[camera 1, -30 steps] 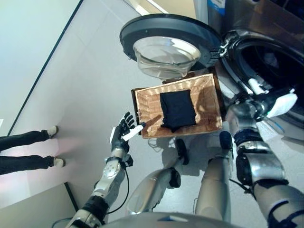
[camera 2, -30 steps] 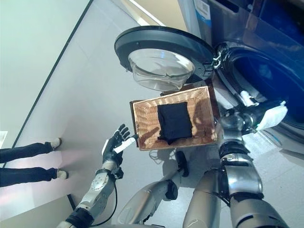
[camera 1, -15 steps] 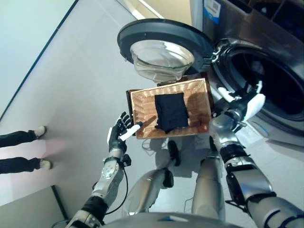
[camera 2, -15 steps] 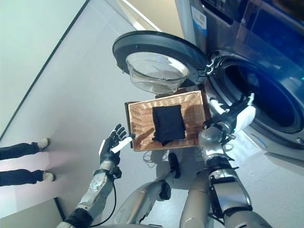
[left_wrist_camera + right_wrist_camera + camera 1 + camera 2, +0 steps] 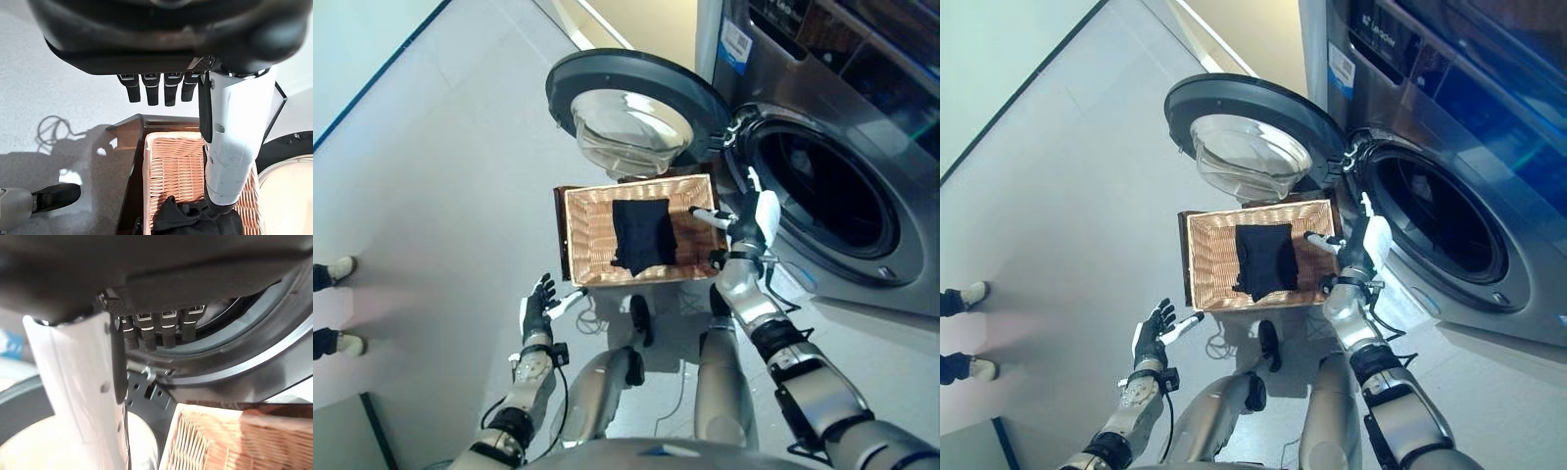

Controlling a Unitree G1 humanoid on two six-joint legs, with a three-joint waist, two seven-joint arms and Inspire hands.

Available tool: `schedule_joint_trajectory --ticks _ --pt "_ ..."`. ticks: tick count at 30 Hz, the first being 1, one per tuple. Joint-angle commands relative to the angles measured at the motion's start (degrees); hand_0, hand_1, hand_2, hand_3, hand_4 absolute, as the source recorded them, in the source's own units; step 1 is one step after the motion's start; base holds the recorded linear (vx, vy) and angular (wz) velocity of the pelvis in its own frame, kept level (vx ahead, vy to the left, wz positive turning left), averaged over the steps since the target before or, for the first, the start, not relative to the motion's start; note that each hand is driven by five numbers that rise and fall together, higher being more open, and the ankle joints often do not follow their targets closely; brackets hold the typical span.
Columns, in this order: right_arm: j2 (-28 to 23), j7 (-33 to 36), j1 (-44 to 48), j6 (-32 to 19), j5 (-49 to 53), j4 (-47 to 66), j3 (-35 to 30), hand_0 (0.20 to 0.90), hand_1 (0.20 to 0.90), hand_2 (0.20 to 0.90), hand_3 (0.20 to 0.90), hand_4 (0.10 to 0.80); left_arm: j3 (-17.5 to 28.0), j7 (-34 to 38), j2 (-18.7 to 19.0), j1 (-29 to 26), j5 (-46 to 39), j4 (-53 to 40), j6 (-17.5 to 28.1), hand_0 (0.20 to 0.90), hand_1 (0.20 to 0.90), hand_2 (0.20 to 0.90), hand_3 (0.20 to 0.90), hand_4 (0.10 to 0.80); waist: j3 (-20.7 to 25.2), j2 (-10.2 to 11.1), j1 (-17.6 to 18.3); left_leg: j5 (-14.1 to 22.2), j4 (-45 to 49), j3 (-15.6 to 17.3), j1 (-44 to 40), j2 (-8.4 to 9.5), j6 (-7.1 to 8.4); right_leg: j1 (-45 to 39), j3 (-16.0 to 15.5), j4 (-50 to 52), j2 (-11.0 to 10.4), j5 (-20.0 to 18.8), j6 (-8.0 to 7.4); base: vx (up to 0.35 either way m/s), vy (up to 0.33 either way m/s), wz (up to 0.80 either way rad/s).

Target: Pick up the clothes and place them into the washing machine

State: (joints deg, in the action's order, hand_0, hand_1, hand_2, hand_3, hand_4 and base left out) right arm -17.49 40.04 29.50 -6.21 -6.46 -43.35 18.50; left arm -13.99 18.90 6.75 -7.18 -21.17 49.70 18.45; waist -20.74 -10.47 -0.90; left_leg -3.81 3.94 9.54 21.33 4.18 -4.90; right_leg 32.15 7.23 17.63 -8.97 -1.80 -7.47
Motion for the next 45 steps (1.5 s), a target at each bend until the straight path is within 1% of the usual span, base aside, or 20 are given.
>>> schedule_joint_trajectory --ticks 1,5,11,14,18,23,24,25,30,35,45 --pt "0.92 -0.99 2.89 -3.57 -3.8 5.62 2.72 0.9 0.9 0.9 0.9 0.8 1.63 2.25 1.74 -2.84 0.91 -1.27 3.54 0.9 0.9 0.9 0.9 0.8 1.94 0.03 -1.24 3.26 4.97 0.49 1.85 -1.05 6.03 -3.09 -1.41 -0.9 2.49 1.04 2.38 -0.01 -0.007 0.06" --pt "2.43 -2.14 4.37 -3.99 -3.63 5.2 4.85 0.9 0.9 0.9 0.9 0.8 1.34 2.79 2.46 -3.7 1.29 -2.73 3.83 0.9 0.9 0.9 0.9 0.8 0.95 0.48 -1.68 2.81 4.88 0.08 2.06 -1.05 6.22 -3.32 -1.98 -1.27 2.45 0.97 2.4 -0.022 -0.007 0.05" --pt "4.1 -2.92 7.15 -3.92 -2.69 2.54 6.19 0.9 0.9 0.9 0.9 0.8 0.2 3.47 2.98 -4.71 1.61 -5.53 4.51 0.9 0.9 0.9 0.9 0.8 -0.53 0.2 -2.57 1.73 3.97 -0.45 2.41 -0.87 6.47 -3.29 -2.93 -2.14 2.14 0.48 2.29 -0.021 0.009 0.03" --pt "4.66 -4.15 9.27 -3.72 -2.32 0.33 7.53 0.9 0.9 0.9 0.9 0.8 -0.56 4.15 3.1 -6.16 2.75 -5.91 4.37 0.9 0.9 0.9 0.9 0.8 -1.83 -0.23 -3.1 0.67 2.88 -1.05 2.67 -0.65 6.69 -3.19 -3.77 -2.77 1.8 -0.03 2.21 -0.037 0.023 0.12" --pt "5.05 -4.78 10.9 -3.38 -1.75 -0.88 7.86 0.9 0.9 0.9 0.9 0.8 -0.32 4.82 3.6 -6.76 2.89 -7.81 4.63 0.9 0.9 0.9 0.9 0.8 -3.23 -0.5 -3.56 -0.44 1.57 -1.82 2.89 -0.37 6.86 -2.59 -4.49 -2.78 1.6 -0.47 2.17 -0.044 0.014 0.13" --pt "6.04 -5.42 12.38 -4.07 3.01 -4.73 6.33 0.9 0.9 0.9 0.9 0.8 0.13 5.03 4.32 -6.87 2.09 -11.46 5.34 0.9 0.9 0.9 0.9 0.8 -4.69 -0.95 -4.56 -1.52 0.7 -3.07 3.71 -0.24 6.89 -1.77 -5.77 -2.49 1.01 -0.62 2.19 -0.037 0.0 0.12" --pt "6.05 -5.42 12.4 -4.09 3.02 -4.75 6.33 0.9 0.9 0.9 0.9 0.8 0.13 5.03 4.33 -6.87 2.09 -11.47 5.33 0.9 0.9 0.9 0.9 0.8 -4.7 -0.96 -4.54 -1.53 0.7 -3.09 3.71 -0.23 6.89 -1.78 -5.79 -2.49 1.0 -0.62 2.19 -0.053 0.039 0.17" --pt "6.29 -5.7 12.97 -4.57 4.76 -4.85 5.85 0.9 0.9 0.9 0.9 0.8 0.32 4.91 4.89 -6.12 1.62 -14.41 5.76 0.9 0.9 0.9 0.9 0.8 -5.73 -1.24 -4.9 -1.85 0.34 -3.31 4.13 0.0 6.74 -1.01 -5.85 -2.25 0.88 -0.9 2.09 -0.04 0.041 0.16" --pt "7.34 -6.25 13.99 -4.95 7.04 -5.91 5.69 0.9 0.9 0.9 0.9 0.8 0.3 4.76 5.11 -5.66 1.22 -15.64 5.78 0.9 0.9 0.9 0.9 0.8 -6.85 -1.31 -5.4 -2.27 -0.14 -3.57 4.72 0.23 6.53 -0.3 -5.89 -2.37 0.65 -1.39 1.97 -0.03 0.031 0.05" --pt "9.63 -7.81 15.53 -5.88 12.45 -7.54 5.6 0.9 0.9 0.9 0.9 0.8 0.29 5.07 4.97 -6.25 0.45 -15.34 5.54 0.9 0.9 0.9 0.9 0.8 -7.87 -1.04 -5.91 -2.47 -0.52 -3.73 5.06 0.4 6.16 0.64 -5.68 -2.0 0.62 -1.89 1.72 -0.02 0.039 0.01" --pt "12.01 -10.15 20.24 -4.55 13.44 -10.78 7.47 0.9 0.9 0.9 0.9 0.8 0.38 4.73 5.88 -5.51 -1.67 -18.33 5.87 0.9 0.9 0.9 0.9 0.8 -9.05 -0.11 -7.32 -3.07 -0.94 -4.39 6.56 0.29 5.83 1.92 -6.14 -2.23 0.7 -2.4 1.73 -0.001 0.003 0.0"
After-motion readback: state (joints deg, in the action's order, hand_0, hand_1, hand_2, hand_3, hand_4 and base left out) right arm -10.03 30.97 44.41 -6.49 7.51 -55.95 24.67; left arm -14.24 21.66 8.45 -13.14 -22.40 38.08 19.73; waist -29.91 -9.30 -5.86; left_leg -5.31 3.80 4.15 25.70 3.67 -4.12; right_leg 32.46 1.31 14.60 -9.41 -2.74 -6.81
